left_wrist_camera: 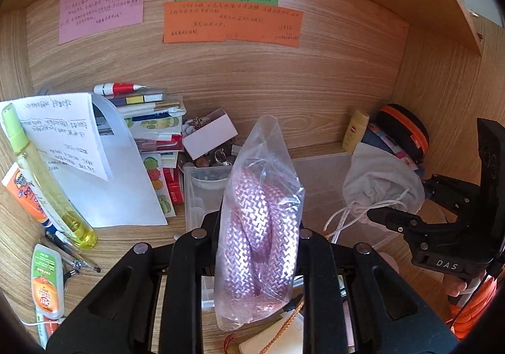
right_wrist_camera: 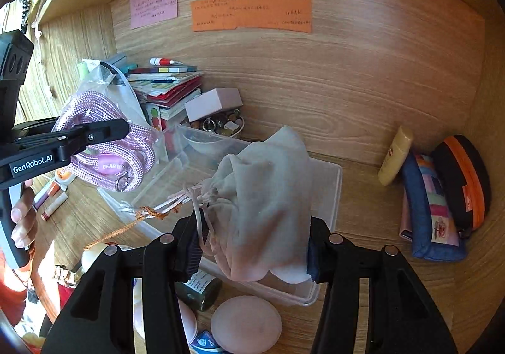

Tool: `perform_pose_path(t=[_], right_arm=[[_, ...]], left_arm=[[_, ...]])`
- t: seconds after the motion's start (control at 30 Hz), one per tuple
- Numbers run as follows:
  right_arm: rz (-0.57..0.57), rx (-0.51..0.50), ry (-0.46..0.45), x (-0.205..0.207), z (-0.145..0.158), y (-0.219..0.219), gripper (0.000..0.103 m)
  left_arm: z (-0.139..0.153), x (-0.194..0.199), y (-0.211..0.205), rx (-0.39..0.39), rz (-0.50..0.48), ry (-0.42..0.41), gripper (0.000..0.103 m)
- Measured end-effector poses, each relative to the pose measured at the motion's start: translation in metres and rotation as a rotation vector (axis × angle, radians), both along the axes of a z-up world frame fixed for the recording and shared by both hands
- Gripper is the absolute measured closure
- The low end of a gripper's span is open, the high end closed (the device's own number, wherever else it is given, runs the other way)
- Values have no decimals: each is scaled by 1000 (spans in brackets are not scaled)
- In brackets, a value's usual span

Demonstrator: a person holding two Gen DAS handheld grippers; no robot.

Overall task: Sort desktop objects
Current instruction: 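Carry the bagged rope and white pouch over the clear plastic box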

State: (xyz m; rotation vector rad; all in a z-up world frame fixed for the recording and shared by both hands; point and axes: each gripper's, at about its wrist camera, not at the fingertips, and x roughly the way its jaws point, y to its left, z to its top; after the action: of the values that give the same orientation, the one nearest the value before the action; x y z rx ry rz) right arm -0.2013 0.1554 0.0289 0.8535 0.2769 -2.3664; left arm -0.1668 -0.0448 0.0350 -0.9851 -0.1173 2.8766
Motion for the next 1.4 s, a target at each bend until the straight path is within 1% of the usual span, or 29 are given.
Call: perform_pose_path(t=[0.2,0.3,0.47,0.53,0.77,0.9,0.97,1.07,1.1,1.13,1.17,1.23,1.33,1.4], right_arm=[[1,2,-63,-21,-16,-7,56],[2,9,-89,-28,-25,-10,56],[9,26,-107,-35,-37,-15,56],[9,33,-113,-37,-40,-16,56],[14,65,-127,-41,-49,-23,54],[6,71,-131,-42,-50,-23,53],[4,69,-136,-43,-51,-22,50],[0,72,-134,-44,-51,-22,49],[-6,76,-133,-44,-50,-22,49],[-12,79,-131,-44,-50,-22,46],[-16,82,-128,-44,-50,-22,45],[-18,83,-128,-44,-49,-22,44],[-24,94,-97,-41,-45,-22,43],[-23,93,-79,-38,-41,-22,42]], left_arm=[[-23,-24,-1,28,-8,-70,82],[-34,-31,1,20,-22,-95,82],[-47,-40,3,31,-44,-138,82],[-52,-41,5,24,-39,-153,82],[-59,-35,8,17,-28,-154,82],[-59,-34,4,23,-26,-160,82],[-59,-34,3,25,-26,-165,80],[-58,-34,3,16,-22,-163,74],[-57,-34,4,13,-20,-160,69],[-56,-33,3,11,-20,-154,62],[-55,-32,4,7,-17,-147,59],[-51,-29,5,-4,-9,-127,49],[-47,-26,6,-19,1,-106,43],[-45,-25,7,-23,-1,-103,42]])
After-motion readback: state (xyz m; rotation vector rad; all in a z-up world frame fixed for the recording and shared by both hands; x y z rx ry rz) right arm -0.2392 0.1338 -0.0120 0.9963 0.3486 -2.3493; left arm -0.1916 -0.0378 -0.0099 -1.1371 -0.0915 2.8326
